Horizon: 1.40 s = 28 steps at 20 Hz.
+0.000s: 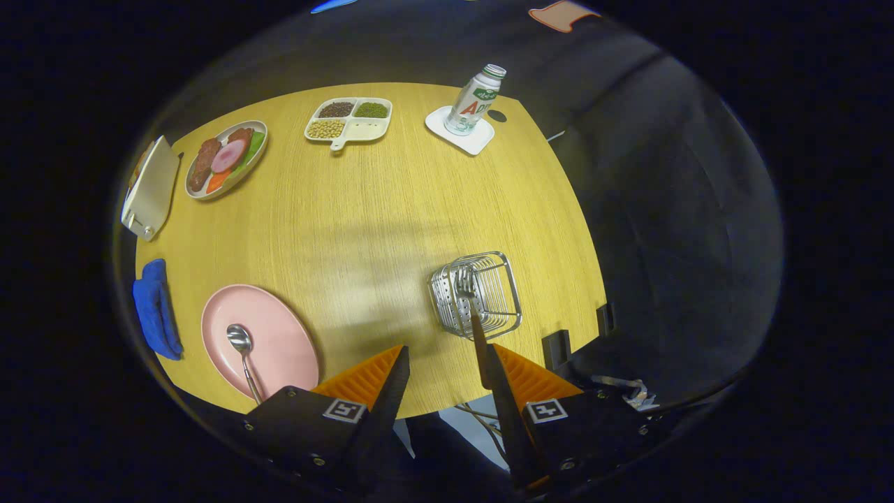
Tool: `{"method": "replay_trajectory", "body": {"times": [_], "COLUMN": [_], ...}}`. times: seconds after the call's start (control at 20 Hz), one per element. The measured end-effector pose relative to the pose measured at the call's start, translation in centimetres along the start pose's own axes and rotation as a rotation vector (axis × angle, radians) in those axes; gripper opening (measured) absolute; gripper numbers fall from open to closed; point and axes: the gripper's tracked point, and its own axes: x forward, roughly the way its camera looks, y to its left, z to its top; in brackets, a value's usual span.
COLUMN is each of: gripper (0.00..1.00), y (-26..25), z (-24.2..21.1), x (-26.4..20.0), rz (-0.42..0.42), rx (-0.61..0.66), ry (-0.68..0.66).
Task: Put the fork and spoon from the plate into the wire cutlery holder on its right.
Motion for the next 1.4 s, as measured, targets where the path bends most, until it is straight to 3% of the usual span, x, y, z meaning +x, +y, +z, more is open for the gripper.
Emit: {"method": "replay_trajectory", "body": {"times": [0.95,1.4], "gripper": [0.69,0.69], "y": [19.8,25.0], "z": [-5.2,-9.4], "x": [0.0,2.4], "rz": [0.179,0.252], "rx": [-0.212,-0.258], "ry": [0.026,0.126]}}
